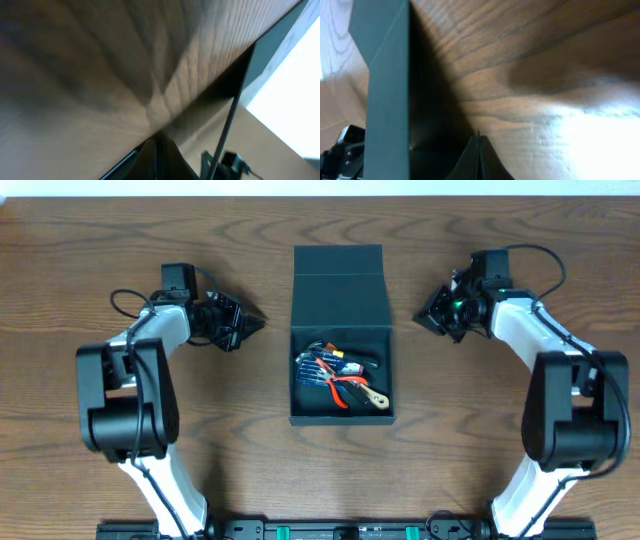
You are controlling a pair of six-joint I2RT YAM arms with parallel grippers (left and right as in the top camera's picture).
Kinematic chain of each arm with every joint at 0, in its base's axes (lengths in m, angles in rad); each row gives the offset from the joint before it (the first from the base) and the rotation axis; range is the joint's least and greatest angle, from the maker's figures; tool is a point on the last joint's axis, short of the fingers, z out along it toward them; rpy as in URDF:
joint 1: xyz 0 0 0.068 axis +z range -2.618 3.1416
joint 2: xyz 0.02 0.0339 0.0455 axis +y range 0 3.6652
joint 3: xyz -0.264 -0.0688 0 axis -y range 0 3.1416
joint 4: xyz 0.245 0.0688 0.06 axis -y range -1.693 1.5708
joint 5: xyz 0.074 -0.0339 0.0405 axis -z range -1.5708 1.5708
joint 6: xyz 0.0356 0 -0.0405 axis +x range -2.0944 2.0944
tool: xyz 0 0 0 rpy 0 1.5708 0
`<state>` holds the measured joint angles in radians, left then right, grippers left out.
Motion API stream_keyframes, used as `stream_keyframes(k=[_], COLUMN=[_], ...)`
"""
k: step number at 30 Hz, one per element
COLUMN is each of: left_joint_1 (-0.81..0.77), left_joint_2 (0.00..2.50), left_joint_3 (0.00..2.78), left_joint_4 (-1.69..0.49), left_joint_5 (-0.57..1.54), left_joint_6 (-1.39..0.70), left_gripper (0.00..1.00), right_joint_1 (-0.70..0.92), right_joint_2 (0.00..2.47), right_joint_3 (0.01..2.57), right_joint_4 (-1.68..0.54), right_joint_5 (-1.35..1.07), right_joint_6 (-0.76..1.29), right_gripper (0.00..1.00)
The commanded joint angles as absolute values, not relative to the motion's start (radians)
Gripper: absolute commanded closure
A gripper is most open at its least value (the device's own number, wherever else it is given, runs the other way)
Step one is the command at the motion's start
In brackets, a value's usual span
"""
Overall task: Pack container
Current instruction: 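Move both grippers to the raised box lid on either side, then push the lid down with both grippers to close the box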
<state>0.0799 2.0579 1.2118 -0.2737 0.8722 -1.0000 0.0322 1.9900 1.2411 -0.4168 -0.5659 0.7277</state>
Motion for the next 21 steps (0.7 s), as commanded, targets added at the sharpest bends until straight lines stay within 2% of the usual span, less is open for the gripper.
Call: stream_keyframes(k=[1,21], left_joint_1=[0.048,-0.077], left_joint_2=[2.086,2.157], left_joint_3=[1.27,1.301], left_joint_4=[-0.265,-0.175], left_joint_5=[0.954,0.93], left_joint_6=[-1.015,-1.052], left_gripper=[0.95,0.94], right_joint_1=[0.052,0.139], right_joint_2=[2.043,2.106], right_joint_3=[1.262,1.262], right_joint_4=[-0.382,-0.245], right_joint_5=[-0.651,-0.67], right_joint_6=[0.782,0.819], right_gripper=[0.99,0.99])
